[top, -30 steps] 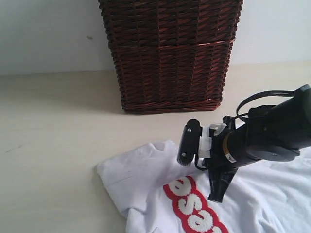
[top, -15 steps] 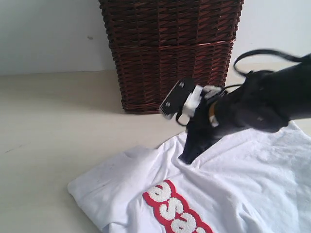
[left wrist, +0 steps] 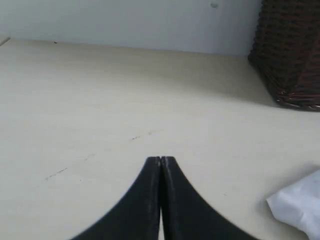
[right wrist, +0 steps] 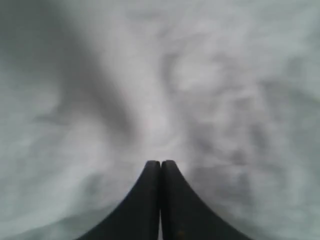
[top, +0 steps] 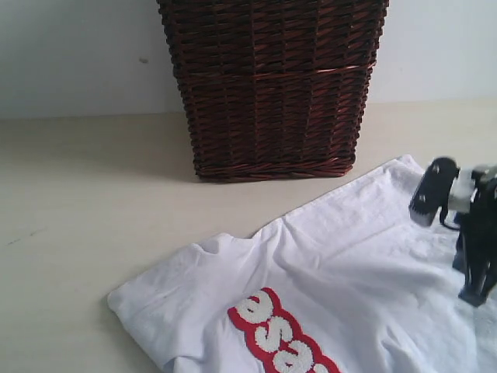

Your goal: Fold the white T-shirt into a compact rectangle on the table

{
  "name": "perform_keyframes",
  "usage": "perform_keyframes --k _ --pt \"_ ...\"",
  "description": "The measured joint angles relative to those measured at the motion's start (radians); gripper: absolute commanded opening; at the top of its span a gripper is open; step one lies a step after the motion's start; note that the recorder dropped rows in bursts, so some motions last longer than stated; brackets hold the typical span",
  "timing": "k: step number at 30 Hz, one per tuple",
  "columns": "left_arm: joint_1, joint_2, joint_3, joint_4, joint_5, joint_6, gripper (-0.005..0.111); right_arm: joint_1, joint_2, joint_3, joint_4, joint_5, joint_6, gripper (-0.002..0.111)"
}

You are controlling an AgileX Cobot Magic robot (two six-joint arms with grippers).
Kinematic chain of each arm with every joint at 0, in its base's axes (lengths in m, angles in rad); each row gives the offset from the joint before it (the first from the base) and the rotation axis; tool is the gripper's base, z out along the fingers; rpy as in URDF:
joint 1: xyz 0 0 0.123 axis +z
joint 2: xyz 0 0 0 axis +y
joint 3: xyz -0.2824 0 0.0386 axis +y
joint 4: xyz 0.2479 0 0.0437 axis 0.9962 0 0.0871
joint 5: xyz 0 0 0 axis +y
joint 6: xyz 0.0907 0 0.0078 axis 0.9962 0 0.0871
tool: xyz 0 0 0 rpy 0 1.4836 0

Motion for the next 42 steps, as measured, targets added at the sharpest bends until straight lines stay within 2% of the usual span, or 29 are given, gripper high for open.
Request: perform_keyframes --k 8,17,21,23,26,29,30,31,32,34,36,39,42 --pt "0.0 0.0 0.0 0.0 0.0 0.0 0.0 0.012 0.086 0.027 0.203 0.046 -0.072 0.0" --pt "0.0 0.0 0.0 0.0 0.0 0.0 0.0 0.208 0.086 0.027 0.258 0.11 -0.081 0.0" --pt "0.0 0.0 0.0 0.0 0.0 0.0 0.0 0.243 0.077 0.027 0.285 0.121 -0.061 0.001" --pt "0.0 0.0 0.0 0.0 0.0 0.0 0.0 0.246 0.002 0.028 0.232 0.128 0.012 0.013" --pt "0.0 0.0 0.0 0.0 0.0 0.0 0.0 0.24 -0.185 0.028 0.118 0.128 0.08 0.048" --pt "0.0 0.0 0.0 0.0 0.0 0.0 0.0 0.111 -0.348 0.028 0.082 0.13 0.096 0.048" --pt "0.0 0.0 0.0 0.0 0.0 0.0 0.0 0.018 -0.355 0.031 0.075 0.134 0.107 0.048" --pt "0.0 0.0 0.0 0.0 0.0 0.0 0.0 -0.037 -0.346 0.035 0.073 0.134 0.109 0.047" --pt "0.0 0.0 0.0 0.0 0.0 0.0 0.0 -0.142 -0.313 0.041 0.071 0.128 0.105 0.047" --pt "0.0 0.0 0.0 0.0 0.0 0.0 0.0 -0.254 -0.236 0.043 0.094 0.105 0.046 0.047" --pt "0.0 0.0 0.0 0.0 0.0 0.0 0.0 -0.318 -0.153 0.043 0.181 0.1 -0.064 0.047" --pt "0.0 0.0 0.0 0.0 0.0 0.0 0.0 -0.352 -0.083 0.043 0.269 0.098 -0.182 0.046" --pt "0.0 0.0 0.0 0.0 0.0 0.0 0.0 -0.363 -0.031 0.043 0.334 0.078 -0.261 0.036"
